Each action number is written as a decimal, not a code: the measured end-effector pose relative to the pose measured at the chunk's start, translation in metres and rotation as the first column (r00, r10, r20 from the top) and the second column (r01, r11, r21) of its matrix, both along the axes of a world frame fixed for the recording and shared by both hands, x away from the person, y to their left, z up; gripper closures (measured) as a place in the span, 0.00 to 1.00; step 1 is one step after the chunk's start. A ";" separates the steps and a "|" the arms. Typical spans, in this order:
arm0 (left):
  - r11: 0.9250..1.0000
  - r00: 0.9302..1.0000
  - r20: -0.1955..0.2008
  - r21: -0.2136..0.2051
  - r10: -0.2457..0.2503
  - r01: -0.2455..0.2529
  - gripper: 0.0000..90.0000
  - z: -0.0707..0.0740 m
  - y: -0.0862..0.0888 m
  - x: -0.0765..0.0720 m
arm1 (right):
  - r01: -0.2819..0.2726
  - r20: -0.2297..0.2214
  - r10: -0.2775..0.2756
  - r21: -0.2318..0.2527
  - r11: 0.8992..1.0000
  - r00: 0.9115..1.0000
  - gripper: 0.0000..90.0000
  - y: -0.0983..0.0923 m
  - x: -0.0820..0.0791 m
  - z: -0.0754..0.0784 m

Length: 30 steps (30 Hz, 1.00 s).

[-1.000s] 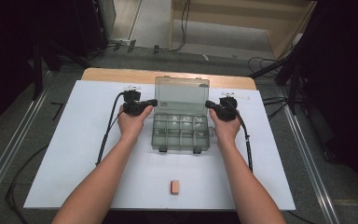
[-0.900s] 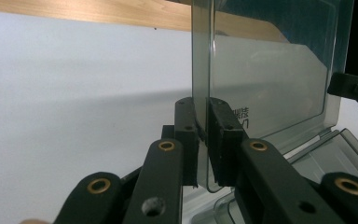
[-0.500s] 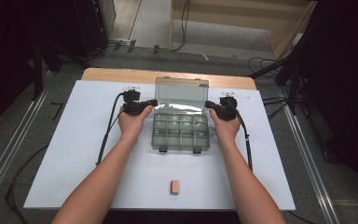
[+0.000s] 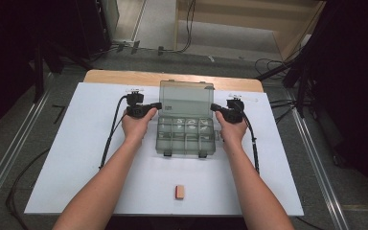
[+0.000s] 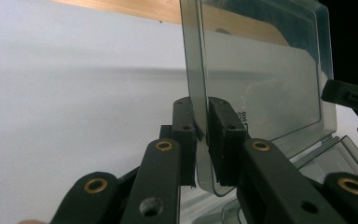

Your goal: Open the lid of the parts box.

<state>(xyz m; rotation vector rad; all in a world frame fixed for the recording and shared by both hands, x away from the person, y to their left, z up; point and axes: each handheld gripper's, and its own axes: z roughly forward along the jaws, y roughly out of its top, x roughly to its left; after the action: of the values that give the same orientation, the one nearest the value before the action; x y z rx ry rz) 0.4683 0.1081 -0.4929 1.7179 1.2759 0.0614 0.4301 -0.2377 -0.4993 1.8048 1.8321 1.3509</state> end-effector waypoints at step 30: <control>1.000 0.996 -0.084 -0.029 0.005 -0.007 0.87 -0.009 0.001 0.004 | 0.000 -0.037 0.002 0.045 0.999 0.999 0.91 -0.003 0.005 -0.010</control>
<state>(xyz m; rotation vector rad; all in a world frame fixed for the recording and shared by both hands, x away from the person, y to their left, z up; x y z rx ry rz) 0.4721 0.1093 -0.5016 1.7070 1.3369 -0.0265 0.4346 -0.2412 -0.5092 1.8636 1.8357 1.3782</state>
